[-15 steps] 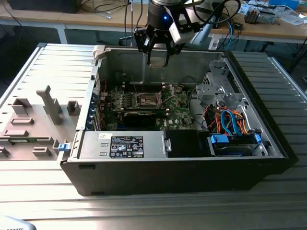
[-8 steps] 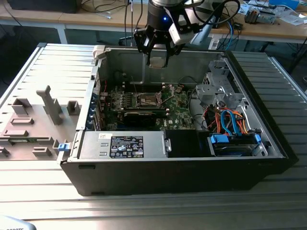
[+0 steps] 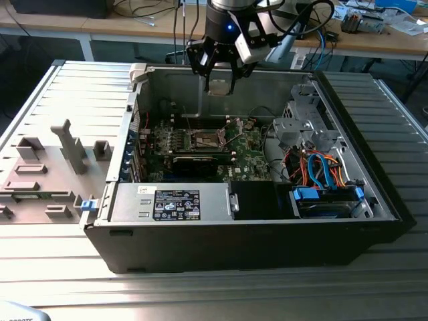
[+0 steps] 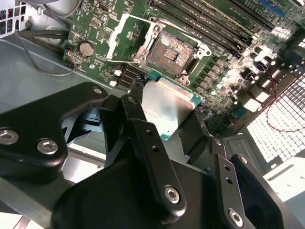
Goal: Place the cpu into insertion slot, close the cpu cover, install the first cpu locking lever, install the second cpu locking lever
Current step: 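Place the cpu into insertion slot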
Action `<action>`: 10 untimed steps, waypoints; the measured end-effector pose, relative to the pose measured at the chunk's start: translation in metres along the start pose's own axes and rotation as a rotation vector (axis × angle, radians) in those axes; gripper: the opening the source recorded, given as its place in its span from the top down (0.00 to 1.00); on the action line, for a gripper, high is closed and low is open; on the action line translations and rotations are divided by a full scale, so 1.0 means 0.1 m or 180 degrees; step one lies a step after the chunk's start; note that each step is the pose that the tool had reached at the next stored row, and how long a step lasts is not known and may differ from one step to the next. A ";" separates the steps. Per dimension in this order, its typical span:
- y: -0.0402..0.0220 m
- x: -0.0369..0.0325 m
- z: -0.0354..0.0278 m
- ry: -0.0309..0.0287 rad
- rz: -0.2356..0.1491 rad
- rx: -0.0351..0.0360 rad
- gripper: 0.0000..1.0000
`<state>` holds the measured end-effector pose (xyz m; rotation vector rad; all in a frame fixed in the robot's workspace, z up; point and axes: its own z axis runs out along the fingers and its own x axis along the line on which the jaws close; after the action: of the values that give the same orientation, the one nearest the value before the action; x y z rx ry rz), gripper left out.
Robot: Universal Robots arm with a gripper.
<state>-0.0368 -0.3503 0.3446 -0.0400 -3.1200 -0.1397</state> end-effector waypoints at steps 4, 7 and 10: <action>-0.001 0.000 0.009 0.0000 0.0000 0.0000 0.45; -0.001 0.000 0.017 0.0000 0.0000 0.0000 0.45; -0.002 0.000 0.023 0.0000 0.0000 0.0000 0.45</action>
<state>-0.0368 -0.3503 0.3423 -0.0399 -3.1200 -0.1398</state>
